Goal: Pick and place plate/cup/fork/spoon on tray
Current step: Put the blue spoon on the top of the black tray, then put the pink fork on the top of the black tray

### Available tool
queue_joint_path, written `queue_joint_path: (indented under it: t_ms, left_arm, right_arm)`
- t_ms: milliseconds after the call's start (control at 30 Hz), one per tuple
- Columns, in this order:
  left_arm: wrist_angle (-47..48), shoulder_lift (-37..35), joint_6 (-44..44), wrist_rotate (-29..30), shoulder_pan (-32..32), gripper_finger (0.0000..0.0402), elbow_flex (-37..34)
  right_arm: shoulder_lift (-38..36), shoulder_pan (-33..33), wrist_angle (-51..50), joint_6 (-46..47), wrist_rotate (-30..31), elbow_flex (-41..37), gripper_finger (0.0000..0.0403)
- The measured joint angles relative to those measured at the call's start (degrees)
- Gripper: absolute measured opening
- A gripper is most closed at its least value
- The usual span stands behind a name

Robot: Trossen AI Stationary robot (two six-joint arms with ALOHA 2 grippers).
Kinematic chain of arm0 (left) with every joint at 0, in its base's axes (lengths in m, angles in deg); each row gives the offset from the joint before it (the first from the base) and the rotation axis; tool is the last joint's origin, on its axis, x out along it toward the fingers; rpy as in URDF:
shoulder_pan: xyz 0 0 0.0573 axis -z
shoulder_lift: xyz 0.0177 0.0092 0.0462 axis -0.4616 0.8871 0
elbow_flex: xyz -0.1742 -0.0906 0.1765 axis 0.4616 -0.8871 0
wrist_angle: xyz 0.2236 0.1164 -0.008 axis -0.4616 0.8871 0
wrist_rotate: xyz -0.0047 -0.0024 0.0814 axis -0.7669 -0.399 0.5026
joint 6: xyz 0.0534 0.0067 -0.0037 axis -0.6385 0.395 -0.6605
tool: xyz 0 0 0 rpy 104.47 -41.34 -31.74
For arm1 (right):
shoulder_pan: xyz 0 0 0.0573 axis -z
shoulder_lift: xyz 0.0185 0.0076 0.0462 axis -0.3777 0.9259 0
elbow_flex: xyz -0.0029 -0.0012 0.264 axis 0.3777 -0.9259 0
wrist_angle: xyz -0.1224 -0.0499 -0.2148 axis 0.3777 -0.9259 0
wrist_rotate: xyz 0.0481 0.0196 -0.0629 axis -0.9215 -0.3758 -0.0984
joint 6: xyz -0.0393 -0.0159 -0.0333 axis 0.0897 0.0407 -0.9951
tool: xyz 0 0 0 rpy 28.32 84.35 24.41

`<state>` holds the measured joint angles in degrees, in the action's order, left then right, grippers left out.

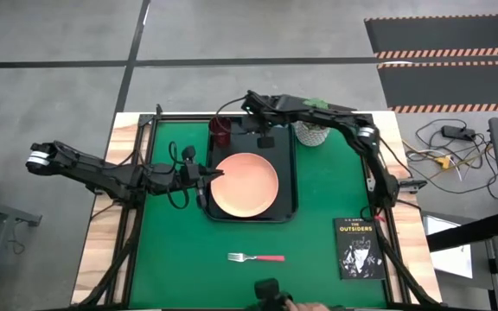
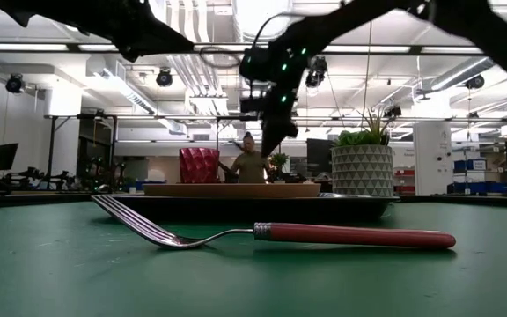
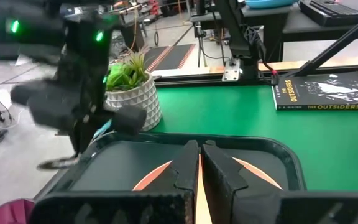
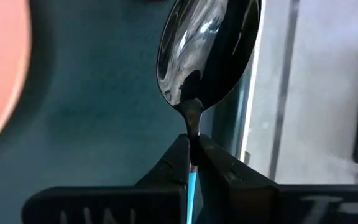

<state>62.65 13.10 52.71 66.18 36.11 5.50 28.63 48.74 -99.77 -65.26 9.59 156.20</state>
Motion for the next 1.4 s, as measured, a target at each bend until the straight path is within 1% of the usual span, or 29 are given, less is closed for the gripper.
queue_joint_path:
  t_ms: [200,367,467,867,1067,1167,1267,1400]
  left_arm:
    - [-0.11,0.0,0.43,1.53,0.0,0.0002,0.0]
    - [-0.1,0.02,0.49,1.55,0.02,0.0002,0.0]
    - [-0.07,0.02,0.48,1.55,0.02,0.0002,0.0]
    - [0.04,0.09,0.43,1.53,0.02,0.0002,-0.02]
    - [0.03,0.09,0.43,1.53,0.02,0.0002,-0.04]
    - [-0.02,0.09,0.41,1.53,0.02,0.0002,-0.04]
    - [-0.04,0.09,0.41,1.53,0.02,0.0002,-0.04]
    - [-0.02,0.09,0.41,1.53,0.02,0.0002,-0.04]
  right_arm:
    - [8.8,1.62,-0.76,-0.5,-0.55,7.03,0.0009]
    - [12.6,2.59,-3.07,-1.8,-0.42,10.61,0.0009]
    - [14.19,2.93,-3.44,-1.4,-0.46,11.39,0.0009]
    - [15.05,3.76,-3.18,0.52,-0.86,11.15,0.0009]
    - [16.27,3.95,0.4,0.05,-0.98,10.57,0.0009]
    - [17.19,3.97,0.52,-0.74,-0.33,10.51,0.0009]
    - [17.34,4.02,0.78,0.1,-0.35,10.51,0.0022]
    - [17.4,4.21,0.78,0.2,0.64,10.51,0.0063]
